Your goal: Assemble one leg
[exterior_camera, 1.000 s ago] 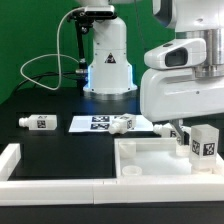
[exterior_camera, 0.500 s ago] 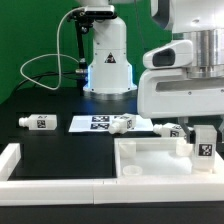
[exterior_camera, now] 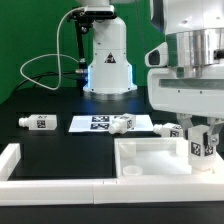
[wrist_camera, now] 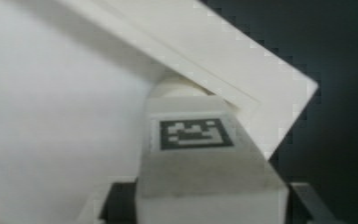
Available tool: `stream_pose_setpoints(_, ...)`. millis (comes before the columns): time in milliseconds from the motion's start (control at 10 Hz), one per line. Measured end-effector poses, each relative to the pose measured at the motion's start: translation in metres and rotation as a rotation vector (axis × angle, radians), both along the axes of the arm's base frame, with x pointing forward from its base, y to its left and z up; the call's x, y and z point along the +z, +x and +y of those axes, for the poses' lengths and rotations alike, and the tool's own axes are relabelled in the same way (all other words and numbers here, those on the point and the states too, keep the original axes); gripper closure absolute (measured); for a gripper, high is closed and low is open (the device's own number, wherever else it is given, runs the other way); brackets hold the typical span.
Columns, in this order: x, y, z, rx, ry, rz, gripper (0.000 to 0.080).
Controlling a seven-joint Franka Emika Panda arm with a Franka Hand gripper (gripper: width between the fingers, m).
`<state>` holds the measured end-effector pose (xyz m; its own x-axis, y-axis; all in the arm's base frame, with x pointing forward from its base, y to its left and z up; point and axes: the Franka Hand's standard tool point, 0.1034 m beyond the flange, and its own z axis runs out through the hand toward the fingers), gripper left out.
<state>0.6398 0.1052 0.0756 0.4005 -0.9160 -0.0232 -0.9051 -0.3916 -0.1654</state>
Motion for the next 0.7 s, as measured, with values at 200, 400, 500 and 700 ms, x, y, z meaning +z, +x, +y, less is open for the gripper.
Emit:
stream_pose_setpoints(200, 0.000, -0.002, -0.002, -0.171, 0.052, 0.009, 0.0512)
stream_pose_setpoints(400, -0.001, -0.002, 0.000, -0.028, 0.021, -0.003, 0.0422)
stream_pose_setpoints(500, -0.001, -0.003, 0.007, 0.240, -0.029, -0.025, 0.0240)
stream_pose_setpoints(700, -0.001, -0.005, 0.015, 0.670, -0.059, -0.011, 0.0166)
